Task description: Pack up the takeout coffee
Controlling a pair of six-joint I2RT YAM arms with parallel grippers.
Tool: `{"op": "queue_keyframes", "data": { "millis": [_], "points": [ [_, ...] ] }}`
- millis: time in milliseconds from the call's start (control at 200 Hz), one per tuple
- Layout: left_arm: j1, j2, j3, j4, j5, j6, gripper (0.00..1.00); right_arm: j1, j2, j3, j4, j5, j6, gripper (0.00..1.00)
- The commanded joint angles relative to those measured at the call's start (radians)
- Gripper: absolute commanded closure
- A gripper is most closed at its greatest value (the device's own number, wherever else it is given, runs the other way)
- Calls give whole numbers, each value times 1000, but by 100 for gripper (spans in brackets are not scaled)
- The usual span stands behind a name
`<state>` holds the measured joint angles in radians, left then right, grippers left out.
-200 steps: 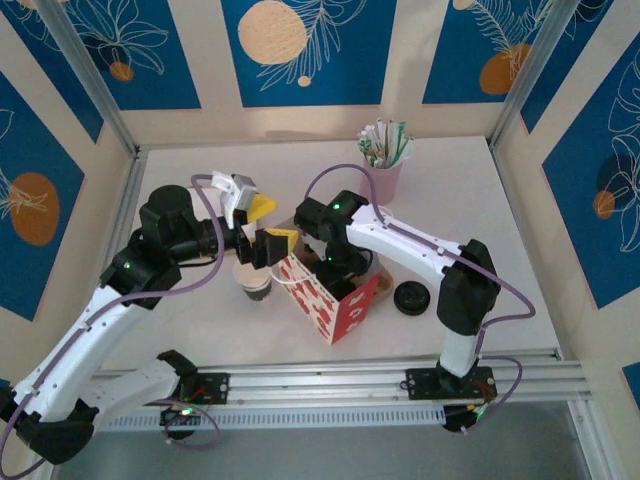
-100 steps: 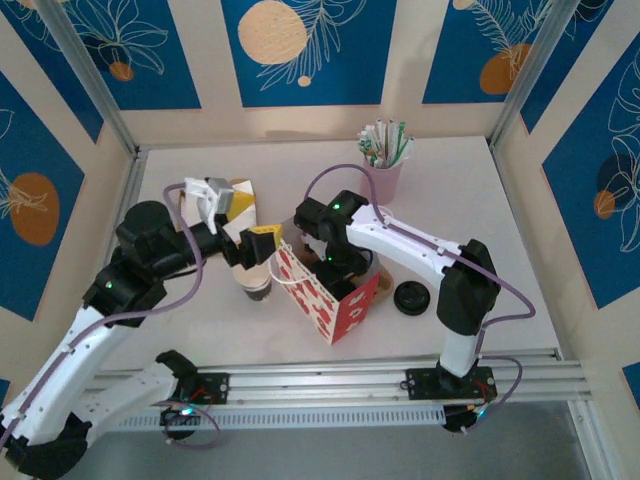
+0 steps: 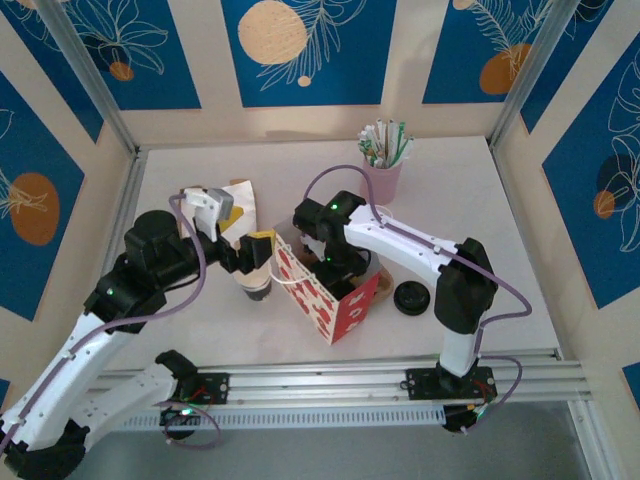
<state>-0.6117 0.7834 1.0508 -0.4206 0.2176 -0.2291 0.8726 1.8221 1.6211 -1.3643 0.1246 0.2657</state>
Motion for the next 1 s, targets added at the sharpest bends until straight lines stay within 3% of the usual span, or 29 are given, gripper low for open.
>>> {"op": "queue_keyframes", "data": {
  "millis": [0, 995],
  "points": [
    [-5, -14, -1, -13, 41, -5, 0, -3, 25, -3, -7, -46, -13, 35],
    [-4, 49, 16, 37, 132, 5, 0, -11, 26, -25, 20, -89, -31, 35]
  ]
}}
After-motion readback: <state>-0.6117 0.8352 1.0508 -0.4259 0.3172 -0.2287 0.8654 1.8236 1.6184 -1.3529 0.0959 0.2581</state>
